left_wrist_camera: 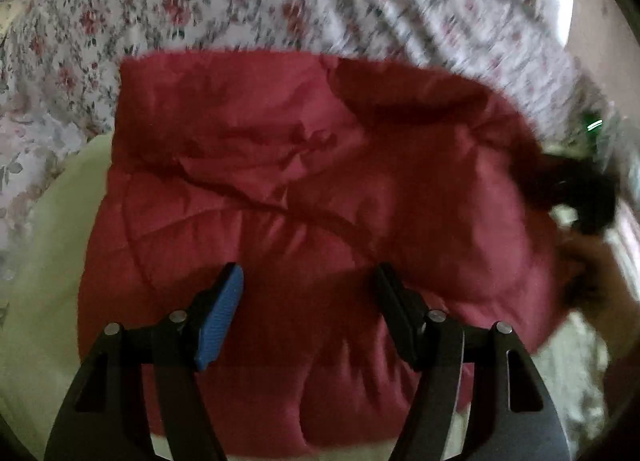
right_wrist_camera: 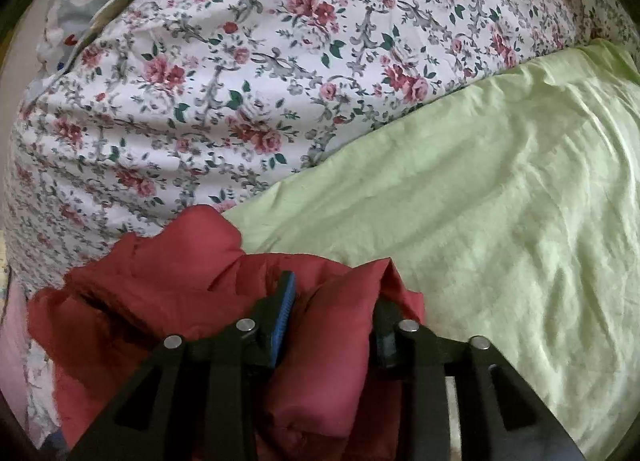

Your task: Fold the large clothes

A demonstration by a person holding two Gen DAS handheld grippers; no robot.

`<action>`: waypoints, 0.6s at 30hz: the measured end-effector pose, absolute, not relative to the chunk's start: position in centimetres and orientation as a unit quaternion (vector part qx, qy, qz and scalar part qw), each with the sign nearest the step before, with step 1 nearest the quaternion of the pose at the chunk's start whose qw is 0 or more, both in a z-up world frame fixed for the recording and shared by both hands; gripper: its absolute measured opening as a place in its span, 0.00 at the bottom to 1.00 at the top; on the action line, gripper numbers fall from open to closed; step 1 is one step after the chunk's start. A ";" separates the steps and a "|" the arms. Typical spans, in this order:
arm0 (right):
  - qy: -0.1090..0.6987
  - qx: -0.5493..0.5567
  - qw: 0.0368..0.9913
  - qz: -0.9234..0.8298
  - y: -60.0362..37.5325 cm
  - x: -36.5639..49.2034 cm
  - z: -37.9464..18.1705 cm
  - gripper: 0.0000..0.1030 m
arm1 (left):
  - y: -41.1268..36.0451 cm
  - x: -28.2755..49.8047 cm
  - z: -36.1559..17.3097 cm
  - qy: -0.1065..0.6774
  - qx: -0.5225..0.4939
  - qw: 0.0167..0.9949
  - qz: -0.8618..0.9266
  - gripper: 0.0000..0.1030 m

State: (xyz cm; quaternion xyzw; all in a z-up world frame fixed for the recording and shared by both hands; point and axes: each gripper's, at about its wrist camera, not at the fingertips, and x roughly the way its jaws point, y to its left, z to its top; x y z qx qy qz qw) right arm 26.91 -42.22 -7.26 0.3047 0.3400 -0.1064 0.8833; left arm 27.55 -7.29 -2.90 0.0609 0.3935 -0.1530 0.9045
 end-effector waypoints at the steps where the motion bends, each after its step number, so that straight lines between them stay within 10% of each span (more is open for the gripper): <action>1: 0.337 0.303 0.885 -0.103 -42.0 26.4 -6.5 0.43 | -7.2 28.3 -3.6 0.397 0.061 0.904 -0.144 0.67; 10: 0.294 0.191 0.935 -0.048 -35.6 19.9 0.1 0.87 | -7.5 30.2 -4.7 0.395 0.070 0.909 -0.114 0.68; 18: 0.420 0.122 0.899 -0.030 -33.0 25.3 -5.7 0.87 | -6.3 30.7 -3.5 0.395 0.058 0.909 -0.117 0.63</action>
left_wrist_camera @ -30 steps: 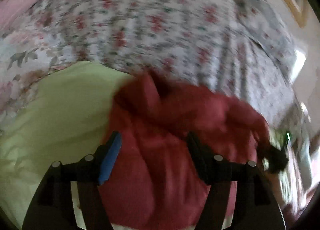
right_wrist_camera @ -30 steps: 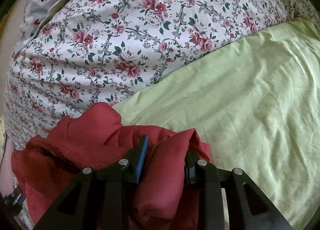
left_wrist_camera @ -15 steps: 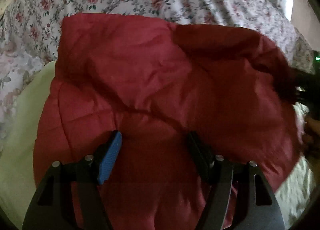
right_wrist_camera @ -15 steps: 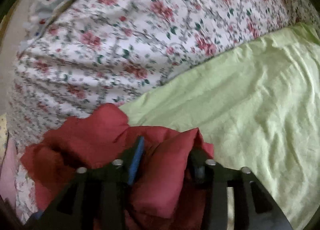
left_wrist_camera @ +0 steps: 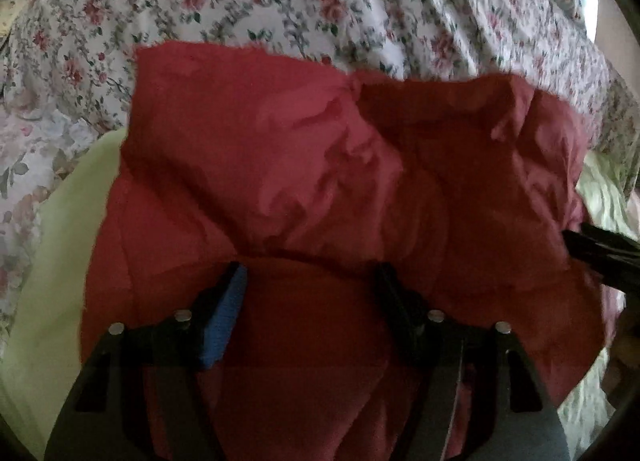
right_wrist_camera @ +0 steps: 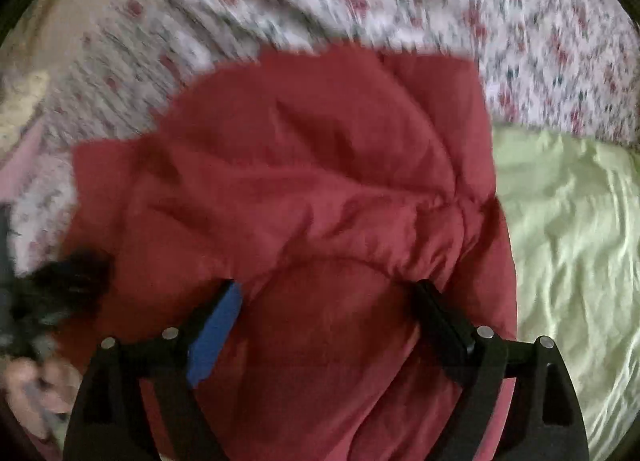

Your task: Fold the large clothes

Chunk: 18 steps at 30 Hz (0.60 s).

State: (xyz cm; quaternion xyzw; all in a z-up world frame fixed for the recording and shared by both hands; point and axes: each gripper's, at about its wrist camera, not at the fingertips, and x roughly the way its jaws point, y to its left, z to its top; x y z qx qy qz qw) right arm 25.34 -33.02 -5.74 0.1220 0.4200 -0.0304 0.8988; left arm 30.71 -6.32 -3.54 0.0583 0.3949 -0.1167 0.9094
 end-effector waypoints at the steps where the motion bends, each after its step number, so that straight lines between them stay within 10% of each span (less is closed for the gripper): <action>1: 0.421 0.128 0.897 -0.038 -33.6 25.8 -6.0 0.87 | -5.8 30.7 -3.3 0.390 0.054 0.912 -0.115 0.62; 18: 0.439 0.209 0.871 -0.062 -37.0 29.5 -8.5 0.97 | -2.8 37.0 -5.8 0.435 0.015 0.898 -0.069 0.52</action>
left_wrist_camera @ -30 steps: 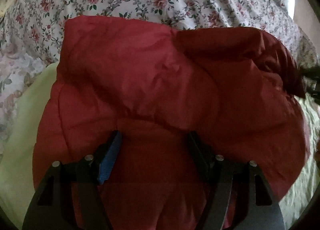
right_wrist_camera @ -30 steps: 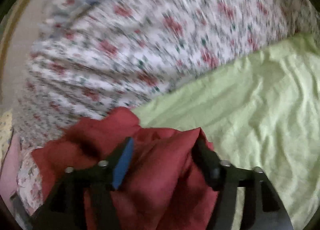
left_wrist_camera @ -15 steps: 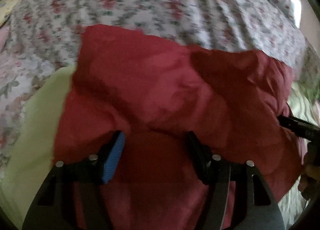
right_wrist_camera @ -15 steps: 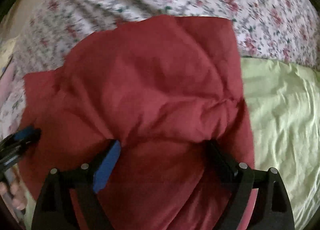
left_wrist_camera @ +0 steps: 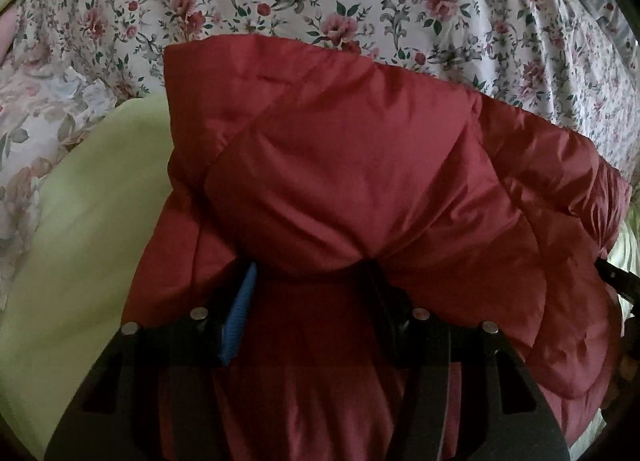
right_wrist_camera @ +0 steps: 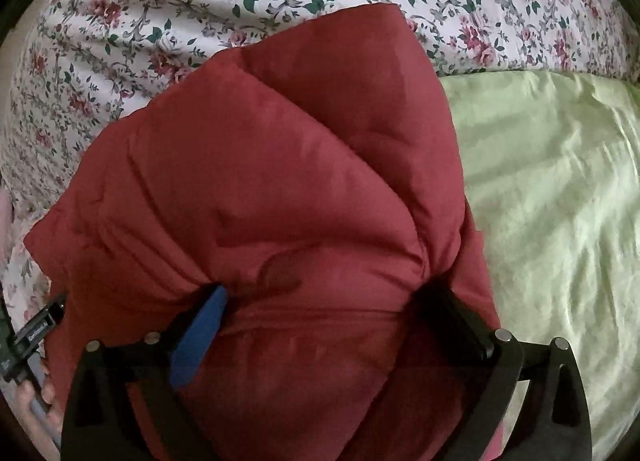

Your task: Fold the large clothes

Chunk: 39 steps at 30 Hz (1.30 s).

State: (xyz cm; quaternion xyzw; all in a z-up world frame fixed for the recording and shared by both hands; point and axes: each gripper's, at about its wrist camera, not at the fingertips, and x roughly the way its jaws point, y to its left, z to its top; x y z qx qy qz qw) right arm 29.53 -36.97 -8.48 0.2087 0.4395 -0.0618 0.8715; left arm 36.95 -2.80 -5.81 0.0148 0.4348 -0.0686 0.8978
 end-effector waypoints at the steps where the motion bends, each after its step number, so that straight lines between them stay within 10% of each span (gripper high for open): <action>1: 0.439 0.208 0.872 -0.062 -36.9 29.5 -8.5 0.97 | -2.9 36.7 -5.6 0.434 0.014 0.898 -0.071 0.52; 39: 0.405 0.344 0.847 -0.024 -44.1 19.1 -9.3 0.94 | 10.0 33.2 -5.7 0.442 -0.228 0.856 -0.141 0.77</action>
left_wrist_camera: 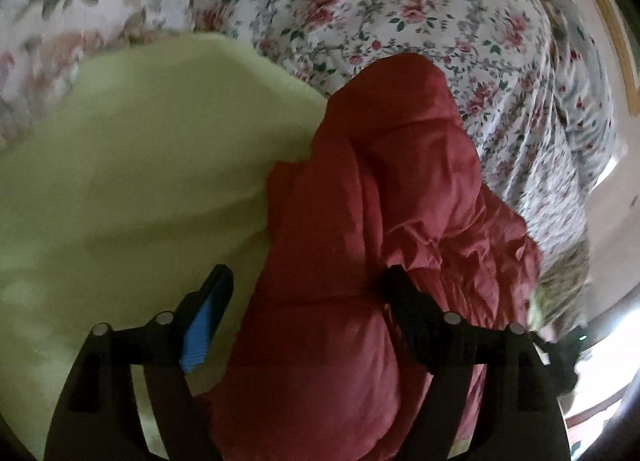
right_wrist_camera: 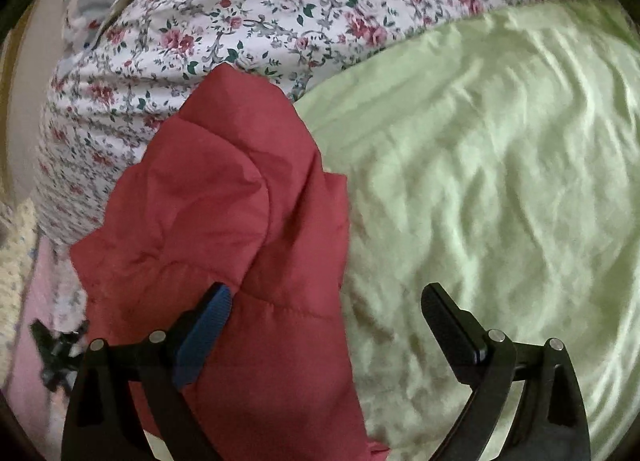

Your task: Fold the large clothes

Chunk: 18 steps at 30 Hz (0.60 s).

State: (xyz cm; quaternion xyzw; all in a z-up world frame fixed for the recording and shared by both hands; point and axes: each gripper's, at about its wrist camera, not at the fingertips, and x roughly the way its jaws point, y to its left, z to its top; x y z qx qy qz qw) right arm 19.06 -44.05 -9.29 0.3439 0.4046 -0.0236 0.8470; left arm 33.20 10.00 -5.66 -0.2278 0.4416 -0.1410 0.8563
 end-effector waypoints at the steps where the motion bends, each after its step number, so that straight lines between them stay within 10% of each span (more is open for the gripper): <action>1: 0.404 0.351 0.845 -0.019 -44.1 19.1 -9.5 0.94 | 10.2 33.4 -6.1 0.446 -0.241 0.850 -0.145 0.81; 14: 0.401 0.416 0.815 0.036 -43.2 20.7 -12.2 0.95 | 8.9 35.3 -9.2 0.481 -0.306 0.795 -0.209 0.83; 18: 0.403 0.422 0.809 0.070 -42.0 21.3 -12.4 0.72 | 7.3 35.1 -8.3 0.479 -0.272 0.805 -0.219 0.68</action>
